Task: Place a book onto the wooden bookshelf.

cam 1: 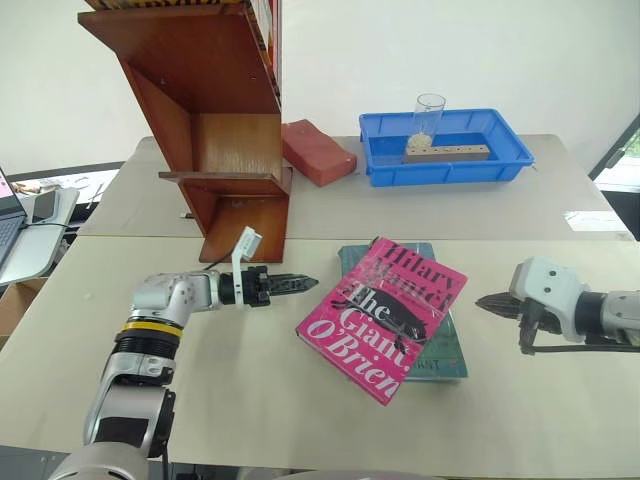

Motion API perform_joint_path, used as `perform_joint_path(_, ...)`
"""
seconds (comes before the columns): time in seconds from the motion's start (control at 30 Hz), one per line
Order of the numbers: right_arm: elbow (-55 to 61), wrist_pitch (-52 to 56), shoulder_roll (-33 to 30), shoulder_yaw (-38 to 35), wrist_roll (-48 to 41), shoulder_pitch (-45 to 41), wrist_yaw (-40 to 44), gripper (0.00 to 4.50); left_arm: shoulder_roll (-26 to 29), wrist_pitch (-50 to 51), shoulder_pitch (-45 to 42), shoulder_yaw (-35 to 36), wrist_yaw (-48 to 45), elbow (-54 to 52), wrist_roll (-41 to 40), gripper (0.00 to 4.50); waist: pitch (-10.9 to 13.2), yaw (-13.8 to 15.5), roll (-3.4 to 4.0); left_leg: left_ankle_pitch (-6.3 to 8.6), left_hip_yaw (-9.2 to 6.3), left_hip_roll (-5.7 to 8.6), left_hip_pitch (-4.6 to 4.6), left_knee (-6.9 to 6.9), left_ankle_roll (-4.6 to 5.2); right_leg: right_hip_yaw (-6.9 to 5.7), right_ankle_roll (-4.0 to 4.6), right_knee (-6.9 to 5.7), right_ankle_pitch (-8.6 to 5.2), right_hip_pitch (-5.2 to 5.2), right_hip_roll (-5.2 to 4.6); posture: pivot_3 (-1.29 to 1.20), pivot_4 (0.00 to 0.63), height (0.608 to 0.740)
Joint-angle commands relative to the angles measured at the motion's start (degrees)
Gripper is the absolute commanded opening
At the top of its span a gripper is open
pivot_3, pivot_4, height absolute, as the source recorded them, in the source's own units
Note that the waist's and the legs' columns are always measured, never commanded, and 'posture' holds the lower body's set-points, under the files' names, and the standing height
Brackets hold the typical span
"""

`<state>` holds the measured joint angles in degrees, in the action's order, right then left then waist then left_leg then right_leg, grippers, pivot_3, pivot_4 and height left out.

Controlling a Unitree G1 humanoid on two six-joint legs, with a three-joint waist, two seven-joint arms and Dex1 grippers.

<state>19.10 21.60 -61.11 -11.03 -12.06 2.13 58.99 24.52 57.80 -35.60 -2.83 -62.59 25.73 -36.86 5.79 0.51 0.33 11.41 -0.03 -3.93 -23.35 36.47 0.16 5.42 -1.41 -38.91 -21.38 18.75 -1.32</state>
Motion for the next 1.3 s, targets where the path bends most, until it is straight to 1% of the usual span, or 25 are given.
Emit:
perform_joint_path(0.03,1.01,0.62,0.40,2.46,0.89,-2.04,-0.65,0.05,-2.00,0.11,-2.88,0.59,0.19,3.47,0.76,4.50,0.00,0.02,0.00,0.00,0.00,0.00,0.00,0.00,0.00,0.00,0.00,0.00,0.00,-0.01,0.00,0.00,0.150,0.649)
perform_joint_path(0.17,2.38,1.69,2.82,7.29,0.90,-5.54,-1.68,0.05,-5.75,1.30,-3.19,0.80,0.63,5.76,0.64,4.50,0.00,0.00,0.01,0.00,-0.03,0.02,0.08,0.00,0.00,0.00,-0.10,0.04,-0.05,-0.16,0.00,0.00,0.150,0.649)
perform_joint_path(0.33,2.11,2.85,7.17,13.17,2.07,-11.56,-2.81,0.05,-8.16,4.26,-0.04,0.10,1.44,2.53,0.26,4.50,-0.01,-0.38,0.01,-0.01,-0.08,0.01,0.06,-0.03,-0.01,0.00,-0.06,0.02,-0.03,-0.10,0.04,0.00,0.150,0.649)
perform_joint_path(0.4,2.06,3.25,8.22,14.31,2.19,-12.86,-3.01,0.05,-8.67,5.23,1.18,0.59,2.39,0.90,-0.12,4.50,-0.01,-0.48,0.02,-0.01,-0.08,0.01,0.09,-0.08,-0.01,0.01,-0.02,0.02,-0.01,-0.12,0.03,0.00,0.150,0.649)
perform_joint_path(0.6,1.47,3.55,9.81,15.69,2.50,-15.21,-3.10,0.05,-9.99,9.62,5.99,5.80,7.09,-6.90,-3.91,4.50,-0.01,-0.29,0.02,-0.01,-0.11,0.04,0.11,-0.02,-0.02,-0.01,0.01,0.06,0.01,-0.25,0.01,0.00,0.150,0.649)
perform_joint_path(0.7,0.12,2.57,9.42,15.44,2.70,-15.77,-2.73,0.00,-10.52,11.30,8.29,9.15,9.91,-11.27,-6.32,3.74,-0.01,-0.24,0.02,-0.01,-0.14,0.04,0.12,-0.01,-0.02,-0.02,0.01,0.06,0.01,-0.26,0.01,0.00,0.150,0.649)
perform_joint_path(0.73,-0.26,2.33,9.30,15.23,2.64,-15.97,-2.62,0.00,-10.67,11.82,8.89,10.14,10.67,-12.51,-7.14,3.37,-0.01,-0.25,0.02,-0.01,-0.15,0.03,0.12,-0.01,-0.02,-0.03,0.01,0.06,0.01,-0.26,0.01,0.00,0.150,0.649)
perform_joint_path(0.77,-0.53,2.21,9.22,14.92,2.48,-16.17,-2.53,0.00,-10.83,12.32,9.42,11.01,11.38,-13.67,-7.95,2.89,-0.01,-0.25,0.02,-0.01,-0.15,0.03,0.11,-0.01,-0.02,-0.03,0.02,0.06,0.02,-0.26,0.01,0.00,0.150,0.649)
perform_joint_path(0.8,-0.76,2.10,9.09,14.62,2.28,-16.35,-2.37,0.00,-11.03,12.72,9.89,11.77,12.07,-14.76,-8.72,2.31,-0.01,-0.24,0.02,-0.01,-0.15,0.04,0.11,-0.01,-0.02,-0.03,0.02,0.06,0.02,-0.26,0.01,0.00,0.150,0.649)
perform_joint_path(0.83,-0.89,2.03,8.92,14.29,2.05,-16.46,-2.17,0.00,-11.28,13.03,10.28,12.45,12.84,-15.69,-9.39,1.94,-0.01,-0.22,0.01,-0.01,-0.15,0.04,0.11,-0.01,-0.02,-0.03,0.02,0.07,0.02,-0.26,0.01,0.00,0.150,0.649)
perform_joint_path(0.9,-1.01,1.68,8.34,13.21,1.58,-16.42,-1.75,0.00,-11.54,13.13,11.06,13.24,13.93,-17.74,-10.32,0.94,-0.01,-0.18,0.02,-0.01,-0.15,0.04,0.13,-0.01,-0.02,-0.03,0.02,0.09,0.02,-0.29,0.01,0.00,0.150,0.649)
perform_joint_path(0.93,-0.80,1.67,7.73,12.12,1.14,-16.16,-1.42,0.00,-11.55,12.93,11.33,13.52,14.43,-18.90,-10.71,0.70,-0.01,-0.15,0.02,-0.01,-0.15,0.04,0.13,-0.01,-0.03,-0.03,0.02,0.11,0.02,-0.31,0.01,0.00,0.150,0.649)
perform_joint_path(0.97,-0.52,1.71,7.15,11.02,0.75,-15.83,-1.19,0.00,-11.45,12.72,11.51,13.68,14.77,-19.94,-11.01,0.69,-0.01,-0.11,0.02,-0.01,-0.16,0.04,0.13,-0.01,-0.03,-0.03,0.02,0.13,0.02,-0.32,0.00,0.00,0.150,0.649)
perform_joint_path(1.03,0.57,2.87,5.03,6.87,-0.82,-14.47,-0.40,0.00,-8.95,9.23,12.16,11.48,12.45,-25.39,-9.92,0.69,0.00,0.02,0.01,-0.01,-0.16,0.05,0.13,-0.01,-0.03,-0.03,0.02,0.16,0.02,-0.35,0.00,0.00,0.150,0.649)
perform_joint_path(1.13,1.06,4.26,1.96,0.27,-3.01,-11.83,0.82,0.00,-5.87,5.03,10.82,10.97,10.74,-32.76,-9.98,0.69,0.00,0.16,0.01,-0.02,-0.17,0.05,0.11,-0.07,-0.05,-0.03,0.10,0.24,0.06,-0.38,0.00,0.00,0.150,0.649)
perform_joint_path(1.23,1.62,6.83,-1.35,-9.54,-6.44,-6.79,4.62,0.00,-1.56,-3.65,4.06,9.28,8.72,-40.70,-6.78,0.69,0.03,0.38,-0.03,-0.04,-0.18,0.05,0.17,-0.12,-0.09,-0.04,0.12,0.40,0.08,-0.53,0.00,0.00,0.150,0.649)
perform_joint_path(1.3,2.73,8.72,-2.53,-13.78,-8.83,-4.91,6.27,0.00,-0.47,-9.58,0.31,7.80,7.91,-43.06,-4.35,0.69,0.02,0.38,-0.02,-0.18,-0.15,0.05,0.08,-0.18,-0.33,-0.01,0.12,0.50,0.08,-0.55,-0.01,0.00,0.150,0.649)
